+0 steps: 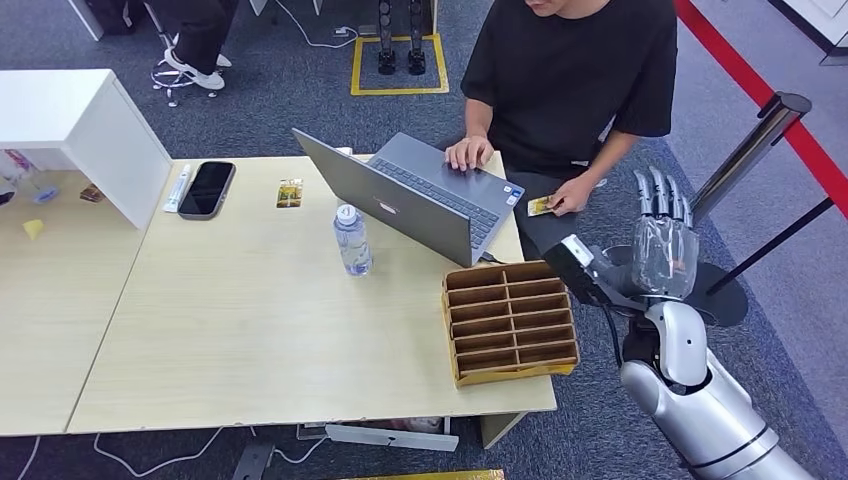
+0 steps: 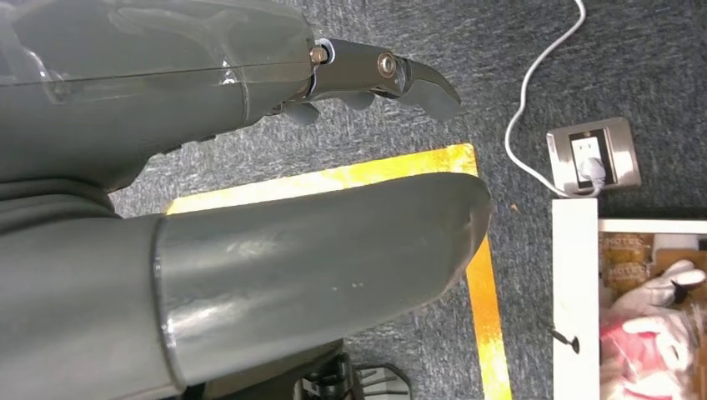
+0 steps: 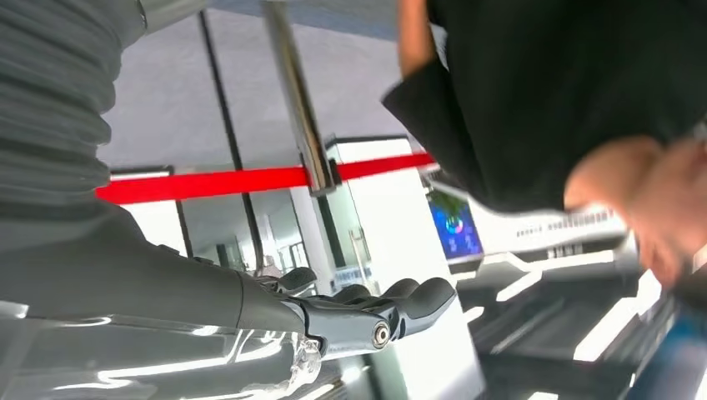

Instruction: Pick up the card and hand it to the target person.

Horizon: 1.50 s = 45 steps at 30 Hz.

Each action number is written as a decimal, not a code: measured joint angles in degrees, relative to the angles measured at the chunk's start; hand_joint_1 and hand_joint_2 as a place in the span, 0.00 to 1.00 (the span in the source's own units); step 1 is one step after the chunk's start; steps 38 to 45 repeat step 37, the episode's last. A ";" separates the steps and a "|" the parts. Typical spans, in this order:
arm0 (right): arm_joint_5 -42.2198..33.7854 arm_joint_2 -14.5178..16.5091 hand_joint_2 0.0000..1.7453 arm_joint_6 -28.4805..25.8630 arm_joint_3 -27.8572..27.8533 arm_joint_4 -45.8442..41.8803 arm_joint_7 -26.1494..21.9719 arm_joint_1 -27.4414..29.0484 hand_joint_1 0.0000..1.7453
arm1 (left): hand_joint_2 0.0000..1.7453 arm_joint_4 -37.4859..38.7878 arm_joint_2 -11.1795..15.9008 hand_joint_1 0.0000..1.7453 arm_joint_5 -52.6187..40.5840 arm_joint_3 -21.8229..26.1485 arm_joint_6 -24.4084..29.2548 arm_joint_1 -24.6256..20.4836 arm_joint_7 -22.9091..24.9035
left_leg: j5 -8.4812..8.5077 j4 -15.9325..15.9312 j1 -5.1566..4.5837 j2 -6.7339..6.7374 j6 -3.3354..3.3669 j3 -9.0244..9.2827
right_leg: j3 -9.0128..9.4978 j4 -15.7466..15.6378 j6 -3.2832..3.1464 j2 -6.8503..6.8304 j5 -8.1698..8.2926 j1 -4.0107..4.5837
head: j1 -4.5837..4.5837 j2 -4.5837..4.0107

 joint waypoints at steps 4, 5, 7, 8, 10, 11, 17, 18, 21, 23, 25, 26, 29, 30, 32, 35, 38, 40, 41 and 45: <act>-2.21 1.35 0.00 -7.84 -1.88 -3.35 -2.42 3.33 0.00 | 0.00 0.00 0.00 0.00 0.82 -0.03 0.54 0.68 -0.60 | 0.00 -0.01 0.00 0.00 0.00 0.00 | 0.00 0.00 0.00 -0.01 0.00 0.00 | 0.00 0.00; -3.71 2.00 0.00 -8.55 -2.44 -4.60 -3.83 4.43 0.00 | 0.00 0.00 0.00 0.00 1.13 -0.03 0.71 0.90 -0.90 | 0.00 -0.01 0.01 -0.01 0.00 -0.01 | 0.00 0.00 0.00 -0.01 0.00 0.00 | 0.00 0.00; -7.24 3.60 0.00 -8.92 -3.55 -7.26 -7.47 6.77 0.00 | 0.00 0.00 0.00 0.00 1.75 -0.03 1.05 1.36 -1.52 | 0.00 -0.02 0.01 -0.01 0.00 0.00 | 0.00 0.00 0.00 -0.02 0.00 0.01 | -0.01 0.00; -9.44 4.54 0.00 -8.94 -4.10 -8.57 -9.59 7.95 0.00 | 0.00 0.00 0.00 0.00 2.07 -0.03 1.21 1.58 -1.83 | 0.00 -0.02 0.01 -0.01 0.00 0.00 | 0.00 0.00 0.00 -0.02 0.00 0.01 | 0.00 0.00; -13.74 6.21 0.00 -8.95 -5.02 -10.61 -13.21 9.95 0.00 | 0.00 0.00 0.00 0.00 2.60 -0.02 1.37 1.94 -2.30 | 0.00 -0.02 0.02 -0.01 0.00 0.00 | 0.00 0.00 0.00 -0.02 -0.01 0.01 | -0.01 0.00; -15.21 6.73 0.00 -8.95 -5.29 -11.17 -14.29 10.56 0.00 | 0.00 0.00 0.00 0.00 2.77 -0.01 1.42 2.06 -2.44 | 0.00 -0.02 0.02 -0.01 0.00 -0.01 | 0.00 0.00 0.00 -0.03 -0.01 0.01 | -0.01 0.00; -37.52 14.59 0.75 -8.91 -7.60 -14.53 -28.08 19.37 0.00 | 0.00 0.02 0.05 0.00 4.62 -0.02 2.44 3.43 -3.82 | 0.00 -0.04 0.01 -0.01 0.00 -0.01 | 0.00 0.00 0.00 -0.01 -0.01 0.01 | 0.01 0.00; -39.89 15.81 1.00 -8.90 -7.75 -14.55 -29.69 20.66 0.00 | 0.00 0.02 0.07 0.00 4.84 -0.02 2.51 3.56 -3.89 | 0.00 -0.05 0.01 -0.01 0.00 -0.01 | 0.00 0.00 0.00 -0.01 -0.01 0.01 | 0.00 0.00; -44.92 18.22 1.00 -8.81 -7.57 -13.39 -32.77 22.92 0.00 | 0.00 0.02 0.07 0.00 5.41 -0.03 2.83 3.65 -3.86 | 0.00 -0.05 0.01 0.00 0.00 -0.02 | 0.00 0.00 0.00 -0.01 -0.01 0.01 | 0.01 0.00; -47.56 19.71 1.00 -8.77 -7.24 -11.50 -34.17 23.85 0.00 | 0.00 0.02 0.08 0.00 5.70 -0.02 3.09 3.67 -3.83 | 0.00 -0.06 0.01 0.00 0.00 -0.02 | 0.00 0.00 0.00 -0.01 -0.01 0.01 | 0.01 0.00; -49.69 21.15 1.00 -8.75 -6.79 -9.18 -35.65 24.53 0.00 | 0.00 0.02 0.08 0.00 6.07 -0.02 3.25 3.68 -3.87 | 0.00 -0.06 0.01 0.00 0.00 -0.02 | 0.00 0.00 0.00 -0.01 -0.01 0.01 | 0.00 0.00; -50.54 21.81 1.00 -8.75 -6.52 -8.07 -36.31 24.78 0.00 | 0.00 0.02 0.08 0.00 6.23 -0.03 3.29 3.68 -3.90 | 0.00 -0.06 0.01 0.00 0.00 -0.02 | 0.00 0.00 0.00 -0.01 -0.01 0.01 | 0.01 0.00; -52.12 23.37 1.00 -8.75 -5.85 -5.17 -37.17 25.16 0.00 | 0.00 0.02 0.08 0.00 6.45 -0.01 3.35 3.70 -3.94 | 0.00 -0.06 0.01 0.00 0.00 -0.01 | 0.00 0.00 0.00 0.00 -0.01 0.01 | 0.00 0.00; -52.37 23.70 1.00 -8.75 -5.65 -4.42 -37.13 25.19 0.00 | 0.00 0.02 0.08 0.00 6.48 -0.01 3.37 3.71 -3.94 | 0.00 -0.06 0.01 0.00 0.00 -0.01 | 0.00 0.00 0.00 0.00 -0.01 0.01 | -0.01 0.00; -52.48 24.23 1.00 -8.75 -5.27 -3.15 -36.84 25.19 0.00 | 0.00 0.02 0.08 0.00 6.58 -0.01 3.40 3.74 -3.94 | 0.00 -0.06 0.01 0.00 0.00 -0.01 | 0.00 0.00 0.00 0.01 -0.01 0.01 | -0.01 0.00; -51.41 24.64 1.00 -8.75 -4.80 -1.99 -36.22 25.12 0.00 | 0.00 0.02 0.09 0.00 6.80 -0.01 3.43 3.79 -3.92 | 0.00 -0.05 0.01 0.00 0.00 -0.02 | 0.00 0.00 0.00 0.01 -0.01 0.01 | 0.01 0.00; -50.63 24.80 1.00 -8.75 -4.51 -1.72 -35.93 25.04 0.00 | 0.00 0.02 0.09 0.00 6.94 -0.01 3.43 3.80 -3.92 | 0.00 -0.05 0.01 0.00 0.00 -0.02 | 0.00 0.00 0.00 0.01 -0.01 0.00 | 0.00 0.00; -50.63 24.80 1.00 -8.75 -4.51 -1.72 -35.93 25.04 0.00 | 0.00 0.02 0.09 0.00 6.94 -0.01 3.43 3.80 -3.92 | 0.00 -0.05 0.01 0.00 0.00 -0.02 | 0.00 0.00 0.00 0.01 -0.01 0.00 | 0.00 0.00; -50.63 24.80 1.00 -8.75 -4.51 -1.72 -35.93 25.04 0.00 | 0.00 0.02 0.09 0.00 6.94 -0.01 3.43 3.80 -3.92 | 0.00 -0.05 0.01 0.00 0.00 -0.02 | 0.00 0.00 0.00 0.01 -0.01 0.00 | 0.00 0.00; -50.63 24.80 1.00 -8.75 -4.51 -1.72 -35.93 25.04 0.00 | 0.00 0.02 0.09 0.00 6.94 -0.01 3.43 3.80 -3.92 | 0.00 -0.05 0.01 0.00 0.00 -0.02 | 0.00 0.00 0.00 0.01 -0.01 0.00 | 0.00 0.00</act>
